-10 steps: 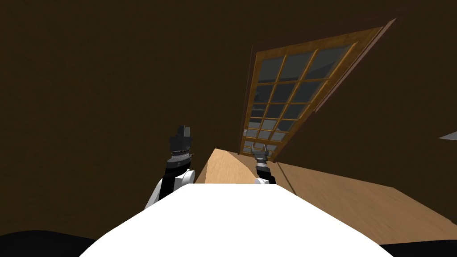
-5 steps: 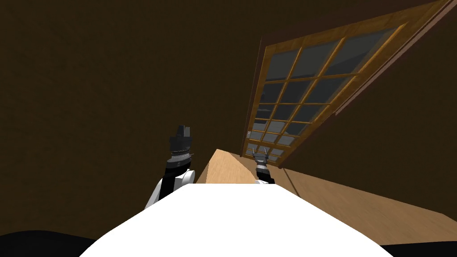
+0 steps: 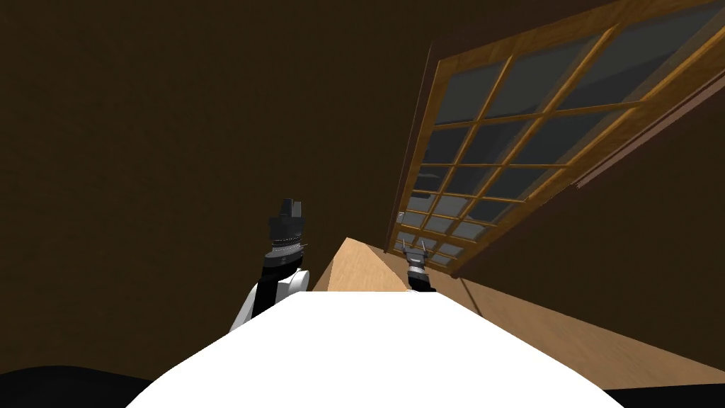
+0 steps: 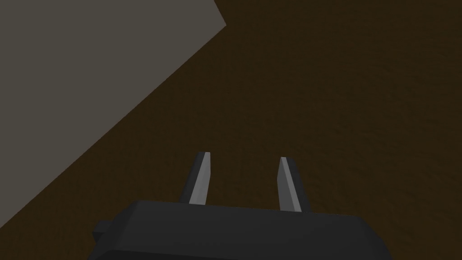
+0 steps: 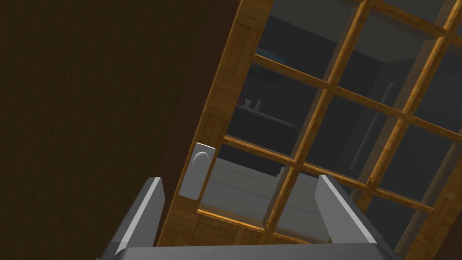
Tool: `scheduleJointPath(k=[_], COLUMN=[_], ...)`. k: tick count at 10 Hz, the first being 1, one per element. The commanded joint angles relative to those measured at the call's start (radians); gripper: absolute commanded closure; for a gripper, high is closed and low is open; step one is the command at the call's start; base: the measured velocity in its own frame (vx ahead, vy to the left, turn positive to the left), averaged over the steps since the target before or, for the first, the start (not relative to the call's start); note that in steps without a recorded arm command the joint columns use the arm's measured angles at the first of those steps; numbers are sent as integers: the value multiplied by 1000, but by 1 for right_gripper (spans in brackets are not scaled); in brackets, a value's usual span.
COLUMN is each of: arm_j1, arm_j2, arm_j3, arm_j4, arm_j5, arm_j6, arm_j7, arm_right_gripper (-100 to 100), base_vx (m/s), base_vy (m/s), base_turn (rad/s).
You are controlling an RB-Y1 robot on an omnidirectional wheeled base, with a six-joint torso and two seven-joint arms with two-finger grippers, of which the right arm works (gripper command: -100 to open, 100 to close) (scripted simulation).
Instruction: Pull the door open
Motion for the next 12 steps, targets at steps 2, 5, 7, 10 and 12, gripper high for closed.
scheduleJointPath(k=[2,5,7,10,12], arm_j1=[-17,-28,-35,-44,-50], arm_j2=[-12,-23,-31,-41,-48], arm_j3=[10,24,33,45,54], arm_j4=[63,123,163,218,254], arm_j5=[-59,-120,-161,-216,-253], arm_j6=[-28,-57,-77,-104,-122], arm_j7=[-48,-96,-128,-172,-201], arm_right_gripper=[-100,-100,-100,-100,-100], base_vx=[101,109,79,98,100], base_vy=[-22,-22,-29,-33,-43], base_turn=[130,113,114,107,101])
